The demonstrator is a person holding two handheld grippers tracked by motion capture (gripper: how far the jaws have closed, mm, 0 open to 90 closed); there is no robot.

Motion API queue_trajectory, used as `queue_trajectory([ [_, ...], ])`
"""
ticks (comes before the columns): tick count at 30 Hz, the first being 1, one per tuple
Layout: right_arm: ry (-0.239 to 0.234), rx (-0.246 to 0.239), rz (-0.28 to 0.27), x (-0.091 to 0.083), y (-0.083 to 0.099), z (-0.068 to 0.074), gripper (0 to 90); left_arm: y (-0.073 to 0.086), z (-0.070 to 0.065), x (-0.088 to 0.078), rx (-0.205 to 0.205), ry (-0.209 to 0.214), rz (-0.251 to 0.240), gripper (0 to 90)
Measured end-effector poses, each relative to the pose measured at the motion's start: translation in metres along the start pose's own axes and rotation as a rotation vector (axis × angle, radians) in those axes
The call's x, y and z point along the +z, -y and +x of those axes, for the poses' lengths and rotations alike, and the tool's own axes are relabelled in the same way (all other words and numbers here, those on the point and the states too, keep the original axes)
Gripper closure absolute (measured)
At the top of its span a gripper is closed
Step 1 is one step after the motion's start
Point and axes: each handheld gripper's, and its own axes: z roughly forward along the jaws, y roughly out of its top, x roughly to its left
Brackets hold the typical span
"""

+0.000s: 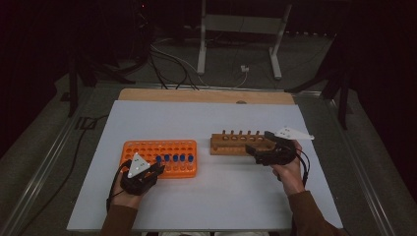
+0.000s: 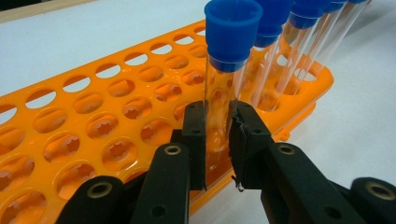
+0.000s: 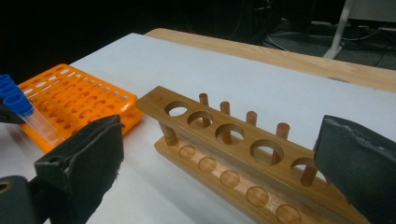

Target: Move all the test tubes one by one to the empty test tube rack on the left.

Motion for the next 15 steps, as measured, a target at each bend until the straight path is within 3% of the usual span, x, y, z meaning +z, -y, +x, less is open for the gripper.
queue_trajectory([
  [6, 0.006, 0.003, -0.001, -0.003, 0.002, -0.002, 1.5, 0.001, 0.003, -0.002, -0.021, 0.015, -0.015, 73.9],
  [15, 0.010, 0.014, -0.007, -0.009, 0.005, -0.005, 1.5, -0.002, 0.012, -0.020, -0.073, 0.038, -0.113, 58.4],
])
